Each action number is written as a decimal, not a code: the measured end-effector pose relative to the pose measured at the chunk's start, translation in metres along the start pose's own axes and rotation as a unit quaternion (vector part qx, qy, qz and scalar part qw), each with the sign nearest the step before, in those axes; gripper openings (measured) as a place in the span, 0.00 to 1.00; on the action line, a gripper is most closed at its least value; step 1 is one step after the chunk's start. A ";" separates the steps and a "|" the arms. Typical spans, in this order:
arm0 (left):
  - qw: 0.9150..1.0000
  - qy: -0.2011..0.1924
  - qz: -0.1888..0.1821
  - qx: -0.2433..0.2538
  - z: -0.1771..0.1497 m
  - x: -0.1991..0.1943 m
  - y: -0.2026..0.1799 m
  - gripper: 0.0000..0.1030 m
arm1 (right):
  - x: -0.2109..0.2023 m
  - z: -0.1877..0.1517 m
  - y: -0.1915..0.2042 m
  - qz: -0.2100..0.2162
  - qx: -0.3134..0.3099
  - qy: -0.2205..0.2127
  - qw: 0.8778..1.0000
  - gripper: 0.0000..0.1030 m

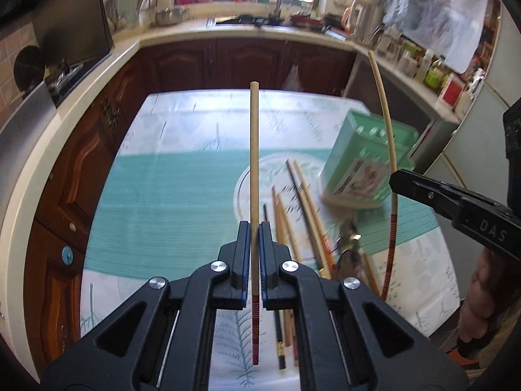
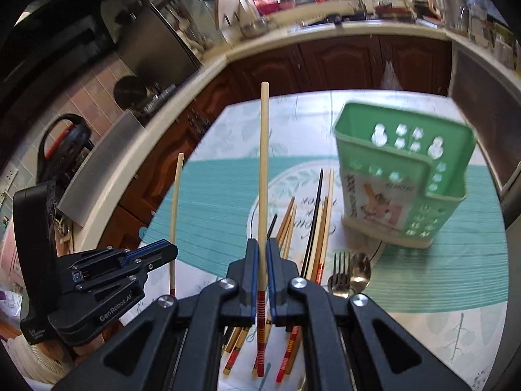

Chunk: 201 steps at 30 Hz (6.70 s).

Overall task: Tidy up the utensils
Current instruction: 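Lift both chopsticks and carry them over the green holder, then open both tools to drop the chopsticks into the green holder, then move both tools back over the remaining chopsticks, then grasp a black chopstick with the left tool while the right tool grasps another black chopstick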

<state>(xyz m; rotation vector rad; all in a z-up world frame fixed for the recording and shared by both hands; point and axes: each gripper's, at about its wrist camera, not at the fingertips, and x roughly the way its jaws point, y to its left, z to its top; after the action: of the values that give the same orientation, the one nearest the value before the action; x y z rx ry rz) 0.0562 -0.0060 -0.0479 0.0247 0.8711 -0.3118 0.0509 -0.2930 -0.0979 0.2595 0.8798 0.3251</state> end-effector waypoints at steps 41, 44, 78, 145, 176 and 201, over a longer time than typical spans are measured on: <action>0.983 -0.169 -0.067 -0.006 0.087 0.120 -0.132 0.03 | 0.000 0.037 -0.087 -0.039 -0.097 -0.237 0.966 0.05; 0.988 -0.137 -0.067 -0.005 0.074 0.122 -0.132 0.08 | 0.000 0.033 -0.082 -0.027 -0.113 -0.209 0.971 0.05; 0.998 0.023 0.049 -0.035 -0.042 0.000 -0.014 0.58 | -0.030 -0.018 0.006 -0.082 -0.107 -0.059 0.989 0.27; 0.951 0.306 -0.034 -0.035 -0.028 0.180 -0.001 0.14 | 0.110 -0.002 -0.027 -0.030 0.064 0.238 0.969 0.06; 0.941 0.336 0.011 -0.044 -0.057 0.184 0.009 0.03 | 0.142 0.002 -0.034 -0.083 0.092 0.262 0.957 0.07; 0.937 0.347 -0.008 -0.031 -0.058 0.182 0.010 0.03 | 0.178 0.013 -0.014 -0.191 0.041 0.296 0.935 0.07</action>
<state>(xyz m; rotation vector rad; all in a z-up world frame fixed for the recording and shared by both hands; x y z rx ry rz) 0.1246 -0.0353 -0.2238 0.0729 1.5848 -0.2929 0.1694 -0.2392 -0.2212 0.0574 1.5163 -0.0077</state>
